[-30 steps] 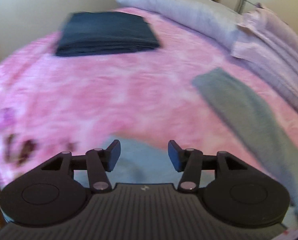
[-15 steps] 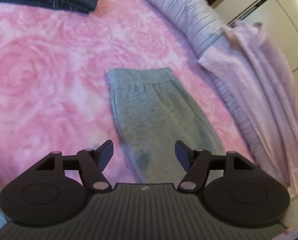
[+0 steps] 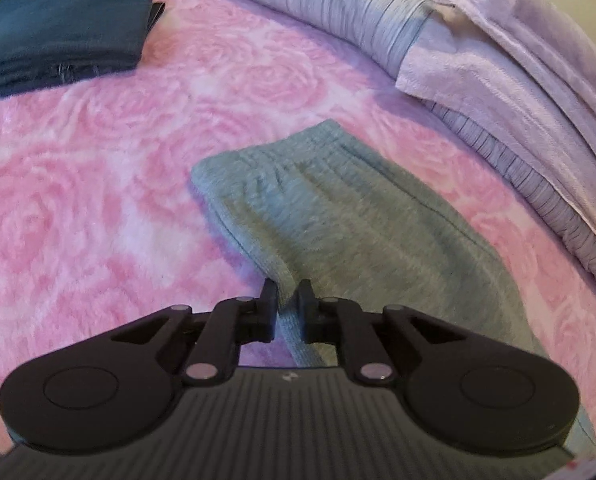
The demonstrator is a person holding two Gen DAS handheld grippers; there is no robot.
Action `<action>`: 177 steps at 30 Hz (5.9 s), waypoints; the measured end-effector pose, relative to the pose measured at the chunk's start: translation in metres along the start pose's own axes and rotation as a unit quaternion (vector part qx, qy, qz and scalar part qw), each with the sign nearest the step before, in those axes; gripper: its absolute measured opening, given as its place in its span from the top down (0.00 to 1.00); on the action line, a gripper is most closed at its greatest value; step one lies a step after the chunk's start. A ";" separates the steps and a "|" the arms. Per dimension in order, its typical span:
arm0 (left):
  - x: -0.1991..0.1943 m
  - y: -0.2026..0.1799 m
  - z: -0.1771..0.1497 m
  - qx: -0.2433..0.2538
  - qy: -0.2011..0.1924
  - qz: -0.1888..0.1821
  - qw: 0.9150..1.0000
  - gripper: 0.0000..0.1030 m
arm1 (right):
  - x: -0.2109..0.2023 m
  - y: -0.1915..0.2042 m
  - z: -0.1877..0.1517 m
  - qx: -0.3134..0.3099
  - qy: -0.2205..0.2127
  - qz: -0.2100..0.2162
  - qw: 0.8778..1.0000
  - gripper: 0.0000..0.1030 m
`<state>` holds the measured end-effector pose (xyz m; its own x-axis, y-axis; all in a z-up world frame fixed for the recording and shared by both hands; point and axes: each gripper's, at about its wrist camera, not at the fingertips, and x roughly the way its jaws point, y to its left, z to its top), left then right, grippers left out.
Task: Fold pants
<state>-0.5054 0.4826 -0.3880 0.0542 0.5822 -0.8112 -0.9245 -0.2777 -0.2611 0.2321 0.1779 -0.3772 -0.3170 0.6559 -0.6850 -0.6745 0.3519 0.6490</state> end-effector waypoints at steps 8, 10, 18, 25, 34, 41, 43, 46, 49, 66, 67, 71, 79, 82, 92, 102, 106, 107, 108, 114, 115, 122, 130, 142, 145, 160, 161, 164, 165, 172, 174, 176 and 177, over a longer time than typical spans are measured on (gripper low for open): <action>0.005 -0.012 -0.006 0.017 -0.014 0.031 0.999 0.94 | 0.027 -0.015 0.010 0.038 -0.001 0.041 0.998 0.97; -0.003 -0.023 -0.005 0.046 -0.036 0.032 0.998 0.94 | 0.008 -0.003 0.013 0.025 -0.063 0.061 0.996 0.98; 0.025 -0.064 -0.002 0.111 -0.048 0.054 0.991 0.94 | 0.043 -0.049 0.025 0.112 -0.104 0.012 0.988 0.96; -0.001 -0.040 0.003 0.102 -0.026 0.050 0.993 0.82 | 0.010 -0.042 0.022 0.147 -0.059 -0.001 0.987 0.66; -0.007 -0.049 0.071 0.181 -0.071 0.023 0.981 0.55 | -0.014 -0.031 0.002 0.175 -0.083 -0.103 0.976 0.58; 0.071 -0.094 0.089 0.334 -0.013 0.036 0.942 0.34 | -0.018 -0.014 -0.013 0.186 -0.111 -0.136 0.967 0.58; 0.088 -0.095 0.090 0.358 0.001 0.040 0.933 0.28 | -0.022 -0.009 -0.017 0.183 -0.114 -0.147 0.965 0.58; 0.105 -0.089 0.098 0.345 0.005 0.028 0.938 0.22 | -0.029 0.000 -0.026 0.181 -0.124 -0.163 0.962 0.58; 0.104 -0.089 0.099 0.339 0.006 -0.028 0.940 0.67 | -0.031 0.008 -0.037 0.189 -0.135 -0.174 0.957 0.58; 0.091 -0.112 0.094 0.359 -0.129 0.045 0.923 0.52 | -0.048 0.114 -0.074 -0.013 -0.085 -0.194 0.977 0.58; 0.082 -0.103 0.099 0.328 -0.128 0.040 0.935 0.45 | -0.047 0.125 -0.081 -0.043 -0.072 -0.194 0.978 0.58; 0.033 -0.068 0.093 0.268 -0.121 0.020 0.956 0.36 | -0.025 0.147 -0.099 -0.083 -0.037 -0.178 0.980 0.58; -0.050 0.011 0.059 0.208 -0.100 0.041 0.972 0.34 | 0.034 0.139 -0.133 0.020 -0.002 -0.138 0.990 0.95; -0.068 0.043 0.055 0.157 -0.093 0.073 0.981 0.34 | 0.044 0.150 -0.149 0.013 -0.002 -0.094 0.995 1.00; -0.170 0.101 -0.069 0.110 -0.008 -0.020 0.994 0.34 | 0.002 0.178 -0.201 -0.167 0.021 -0.149 0.974 0.65; -0.218 0.163 -0.193 0.178 0.028 0.076 0.981 0.42 | -0.062 0.121 -0.247 -0.243 0.032 -0.260 0.934 0.65; -0.227 0.162 -0.195 0.165 0.035 0.096 0.981 0.35 | -0.067 0.116 -0.250 -0.233 0.015 -0.248 0.940 0.57; -0.223 0.161 -0.197 0.156 0.058 0.102 0.981 0.35 | -0.055 0.110 -0.253 -0.229 0.056 -0.259 0.936 0.54; -0.222 0.159 -0.201 0.140 0.079 0.106 0.981 0.35 | -0.046 0.104 -0.257 -0.226 0.088 -0.272 0.931 0.54; -0.284 0.117 -0.221 0.155 0.106 0.067 0.980 0.33 | -0.084 0.138 -0.259 -0.214 0.113 -0.223 0.944 0.51; -0.301 0.106 -0.226 0.171 0.110 0.060 0.977 0.32 | -0.095 0.145 -0.263 -0.217 0.114 -0.210 0.946 0.45; -0.420 0.050 -0.260 0.256 0.094 0.008 0.962 0.15 | -0.171 0.219 -0.295 -0.275 0.136 -0.127 0.943 0.28; -0.518 0.012 -0.262 0.280 0.032 -0.011 0.959 0.11 | -0.251 0.270 -0.299 -0.335 0.091 -0.091 0.934 0.28; -0.591 -0.021 -0.258 0.308 -0.036 -0.024 0.951 0.01 | -0.310 0.303 -0.291 -0.347 0.057 -0.089 0.932 0.28; -0.593 -0.025 -0.258 0.307 -0.020 -0.013 0.951 0.01 | -0.310 0.305 -0.295 -0.349 0.063 -0.097 0.930 0.28; -0.565 -0.009 -0.275 0.314 0.059 0.041 0.947 0.01 | -0.283 0.318 -0.326 -0.348 0.107 -0.108 0.925 0.28; -0.563 -0.009 -0.277 0.317 0.063 0.046 0.945 0.01 | -0.280 0.318 -0.327 -0.347 0.110 -0.109 0.925 0.28; -0.555 -0.007 -0.282 0.319 0.074 0.062 0.943 0.01 | -0.274 0.317 -0.329 -0.345 0.115 -0.113 0.924 0.28; -0.553 -0.006 -0.283 0.315 0.079 0.064 0.944 0.01 | -0.272 0.316 -0.330 -0.345 0.117 -0.114 0.924 0.28; -0.551 -0.010 -0.291 0.317 0.057 0.046 0.946 0.01 | -0.267 0.316 -0.329 -0.341 0.118 -0.116 0.925 0.28; -0.549 -0.015 -0.296 0.340 0.047 0.052 0.938 0.01 | -0.266 0.315 -0.328 -0.337 0.118 -0.114 0.927 0.28; -0.544 -0.018 -0.300 0.352 0.054 0.055 0.933 0.01 | -0.265 0.313 -0.328 -0.335 0.117 -0.115 0.928 0.28; -0.543 -0.019 -0.300 0.352 0.060 0.056 0.933 0.01 | -0.265 0.311 -0.327 -0.334 0.117 -0.117 0.928 0.28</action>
<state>-0.4045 -0.0574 -0.1000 -0.0547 0.4786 -0.8763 -0.9435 0.2626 0.2023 -0.1121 -0.1047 -0.1019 -0.1937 0.4238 -0.8848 -0.9810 -0.0771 0.1778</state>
